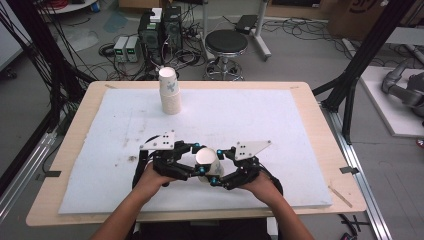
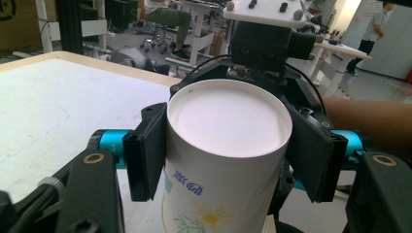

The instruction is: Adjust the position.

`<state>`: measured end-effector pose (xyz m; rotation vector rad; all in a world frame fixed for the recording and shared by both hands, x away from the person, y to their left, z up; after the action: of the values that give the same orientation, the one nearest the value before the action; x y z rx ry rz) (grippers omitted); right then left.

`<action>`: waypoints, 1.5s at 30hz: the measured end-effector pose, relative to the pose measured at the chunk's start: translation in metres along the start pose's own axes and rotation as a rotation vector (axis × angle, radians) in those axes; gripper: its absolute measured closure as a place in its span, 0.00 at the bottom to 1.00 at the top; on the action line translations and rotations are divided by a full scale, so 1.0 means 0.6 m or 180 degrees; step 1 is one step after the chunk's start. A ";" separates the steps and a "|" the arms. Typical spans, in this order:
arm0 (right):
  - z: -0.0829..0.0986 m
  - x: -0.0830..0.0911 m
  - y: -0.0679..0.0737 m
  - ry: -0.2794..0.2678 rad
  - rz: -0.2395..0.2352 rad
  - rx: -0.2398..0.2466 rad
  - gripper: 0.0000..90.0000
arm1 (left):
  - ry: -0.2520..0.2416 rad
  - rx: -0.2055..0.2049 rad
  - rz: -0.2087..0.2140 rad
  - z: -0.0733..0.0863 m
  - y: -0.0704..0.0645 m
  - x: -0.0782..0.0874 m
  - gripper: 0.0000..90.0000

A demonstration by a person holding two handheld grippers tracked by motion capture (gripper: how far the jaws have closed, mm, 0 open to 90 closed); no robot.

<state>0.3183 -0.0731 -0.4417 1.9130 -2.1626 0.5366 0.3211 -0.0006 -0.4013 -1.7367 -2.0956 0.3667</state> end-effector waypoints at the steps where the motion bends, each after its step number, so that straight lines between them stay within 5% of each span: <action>1: 0.000 0.000 0.000 0.0007 0.0001 0.0000 0.33 | 0.0008 -0.0004 -0.0005 0.001 0.000 0.000 0.40; 6: 0.004 0.000 0.000 0.0057 -0.0019 0.0019 0.36 | 0.0044 -0.0037 -0.0076 0.003 0.002 -0.001 0.38; 10: 0.008 0.003 -0.002 0.0139 -0.0014 0.0040 0.37 | 0.0127 0.0042 -0.0216 0.002 0.009 0.004 0.17; 20: 0.025 0.003 -0.007 0.0420 -0.0047 0.0081 0.37 | 0.0519 -0.0080 -0.0330 -0.001 0.012 0.023 0.17; 35: 0.018 -0.003 -0.013 0.1201 -0.0183 0.0590 0.37 | 0.1067 -0.0214 -0.0468 0.014 0.017 0.022 0.17; 45: 0.015 -0.009 -0.008 0.1523 -0.0323 0.0702 0.37 | 0.1290 -0.0230 -0.0483 0.023 0.020 0.012 0.19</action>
<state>0.3248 -0.0724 -0.4514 1.7505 -1.7512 1.1207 0.3244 0.0093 -0.4181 -1.5232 -1.9414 -0.1003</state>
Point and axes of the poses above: each handheld gripper's, and its own axes: x roughly backward along the jaws, z roughly out of its underside, y roughly to its left, the point moved 10 cm from there along -x, roughly forward along the jaws, and after that the axes turned 15 degrees about x, right-handed, at the moved point
